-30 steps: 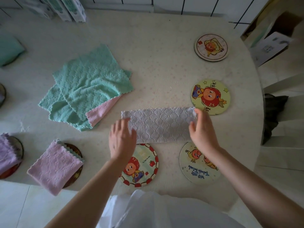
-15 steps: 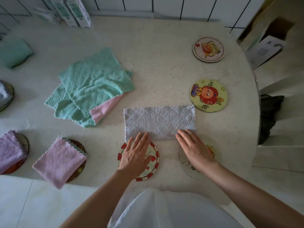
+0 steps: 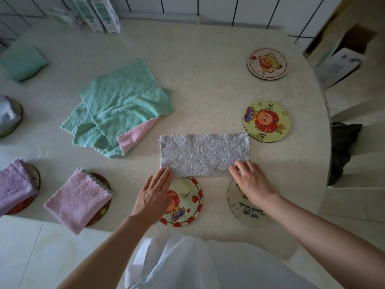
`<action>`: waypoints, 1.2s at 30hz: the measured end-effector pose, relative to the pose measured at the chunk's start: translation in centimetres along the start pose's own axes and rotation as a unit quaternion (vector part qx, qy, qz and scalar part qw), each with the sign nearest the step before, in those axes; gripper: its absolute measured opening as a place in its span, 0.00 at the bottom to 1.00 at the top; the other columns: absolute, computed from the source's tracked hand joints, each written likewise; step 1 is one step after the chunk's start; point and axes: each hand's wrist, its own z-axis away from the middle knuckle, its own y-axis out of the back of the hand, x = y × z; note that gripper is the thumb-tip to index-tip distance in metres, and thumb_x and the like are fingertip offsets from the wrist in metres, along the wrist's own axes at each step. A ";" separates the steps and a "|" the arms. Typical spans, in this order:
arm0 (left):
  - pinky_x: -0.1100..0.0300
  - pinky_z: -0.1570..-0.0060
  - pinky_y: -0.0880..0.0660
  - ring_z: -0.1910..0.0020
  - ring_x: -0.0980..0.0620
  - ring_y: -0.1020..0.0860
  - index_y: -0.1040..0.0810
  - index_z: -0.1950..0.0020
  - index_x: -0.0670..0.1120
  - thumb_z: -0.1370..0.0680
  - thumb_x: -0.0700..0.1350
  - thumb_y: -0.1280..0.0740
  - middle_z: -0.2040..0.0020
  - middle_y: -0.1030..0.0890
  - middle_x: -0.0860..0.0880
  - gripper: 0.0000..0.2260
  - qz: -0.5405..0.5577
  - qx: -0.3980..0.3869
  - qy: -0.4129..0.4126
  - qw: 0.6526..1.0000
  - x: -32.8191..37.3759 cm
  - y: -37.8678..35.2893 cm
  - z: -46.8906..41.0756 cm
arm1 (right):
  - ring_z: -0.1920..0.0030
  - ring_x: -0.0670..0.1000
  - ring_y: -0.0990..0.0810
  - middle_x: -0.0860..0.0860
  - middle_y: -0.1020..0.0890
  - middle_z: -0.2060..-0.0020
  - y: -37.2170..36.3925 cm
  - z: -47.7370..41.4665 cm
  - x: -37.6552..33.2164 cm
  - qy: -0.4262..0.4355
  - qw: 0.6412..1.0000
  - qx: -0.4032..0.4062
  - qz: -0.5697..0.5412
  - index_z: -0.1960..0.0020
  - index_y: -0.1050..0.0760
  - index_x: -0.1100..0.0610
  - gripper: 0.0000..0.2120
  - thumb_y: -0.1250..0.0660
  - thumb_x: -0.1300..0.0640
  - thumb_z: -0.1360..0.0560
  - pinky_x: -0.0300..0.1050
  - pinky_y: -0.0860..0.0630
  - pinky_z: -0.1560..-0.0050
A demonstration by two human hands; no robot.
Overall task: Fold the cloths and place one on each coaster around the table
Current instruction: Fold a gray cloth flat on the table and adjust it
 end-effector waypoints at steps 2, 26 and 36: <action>0.47 0.28 0.40 0.24 0.49 0.44 0.42 0.24 0.44 0.21 0.54 0.46 0.24 0.40 0.47 0.27 0.001 0.003 -0.002 1.000 -0.2 -0.1 0.0 | 0.58 0.57 0.28 0.57 0.27 0.55 0.4 -0.7 -0.1 -0.004 1.000 0.003 0.005 0.49 0.29 0.60 0.30 0.28 0.73 0.50 0.53 0.24 0.55; 0.50 0.36 0.28 0.37 0.51 0.24 0.23 0.38 0.46 0.26 0.45 0.33 0.39 0.20 0.48 0.17 0.172 0.063 -0.190 0.964 7.6 1.1 -1.3 | 0.57 0.42 0.24 0.47 0.23 0.52 7.0 3.8 -6.3 0.100 0.909 0.095 -0.393 0.43 0.26 0.56 0.09 0.39 0.60 0.22 0.30 0.30 0.54; 0.60 0.38 0.27 0.39 0.53 0.23 0.23 0.36 0.46 0.30 0.43 0.24 0.39 0.20 0.49 0.23 0.286 0.005 -0.121 0.950 6.0 1.3 1.4 | 0.28 0.45 0.40 0.45 0.36 0.28 1.6 2.0 -1.6 0.187 0.963 -0.098 -0.167 0.26 0.41 0.48 0.44 0.46 0.82 0.34 0.33 0.44 0.32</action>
